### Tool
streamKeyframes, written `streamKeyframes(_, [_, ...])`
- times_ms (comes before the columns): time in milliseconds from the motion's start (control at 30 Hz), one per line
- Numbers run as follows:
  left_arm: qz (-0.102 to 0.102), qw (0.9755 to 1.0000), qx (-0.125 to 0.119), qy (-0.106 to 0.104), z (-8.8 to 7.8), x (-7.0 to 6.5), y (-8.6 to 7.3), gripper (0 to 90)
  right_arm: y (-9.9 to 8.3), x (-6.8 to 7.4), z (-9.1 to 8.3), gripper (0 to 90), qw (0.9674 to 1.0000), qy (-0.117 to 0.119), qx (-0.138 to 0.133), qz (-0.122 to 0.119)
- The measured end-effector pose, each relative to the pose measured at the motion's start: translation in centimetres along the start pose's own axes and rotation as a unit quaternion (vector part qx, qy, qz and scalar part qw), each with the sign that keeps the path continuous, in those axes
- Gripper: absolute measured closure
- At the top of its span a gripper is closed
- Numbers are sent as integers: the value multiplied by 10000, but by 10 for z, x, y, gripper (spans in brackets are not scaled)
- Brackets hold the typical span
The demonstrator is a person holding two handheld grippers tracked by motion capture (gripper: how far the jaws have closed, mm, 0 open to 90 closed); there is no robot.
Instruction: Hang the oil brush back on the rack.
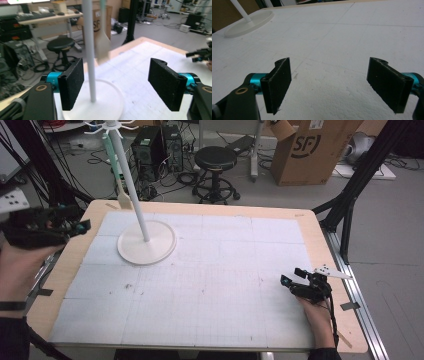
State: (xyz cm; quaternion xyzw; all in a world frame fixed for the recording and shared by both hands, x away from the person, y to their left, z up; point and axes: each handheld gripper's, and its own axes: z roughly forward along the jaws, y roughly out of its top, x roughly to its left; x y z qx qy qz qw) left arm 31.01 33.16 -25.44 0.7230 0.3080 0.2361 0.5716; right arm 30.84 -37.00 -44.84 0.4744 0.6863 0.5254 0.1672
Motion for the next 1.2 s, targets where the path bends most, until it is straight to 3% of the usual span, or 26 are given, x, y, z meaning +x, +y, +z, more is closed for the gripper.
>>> streamKeyframes(300, [-121, 9995, 129, -275, 22, -10, -67, 271, 0, 0, 0, 188, 10000, -3, 9, -15])
streamKeyframes(500, [-148, 9988, 291, -370, 35, -17, -97, 261, 0, 0, 0, 189, 10000, -14, 10, -50])
streamKeyframes(733, [-217, 9982, 348, -442, 45, -23, -116, 251, 0, 0, 0, 189, 10000, -9, 14, -36])
streamKeyframes(1067, [-126, 9980, 458, -428, 59, -30, -128, 244, 0, 0, 0, 188, 10000, -6, 12, -32])
streamKeyframes(1200, [-109, 9986, 347, -390, 62, -33, -130, 241, 0, 0, 0, 189, 10000, -3, 16, -21])
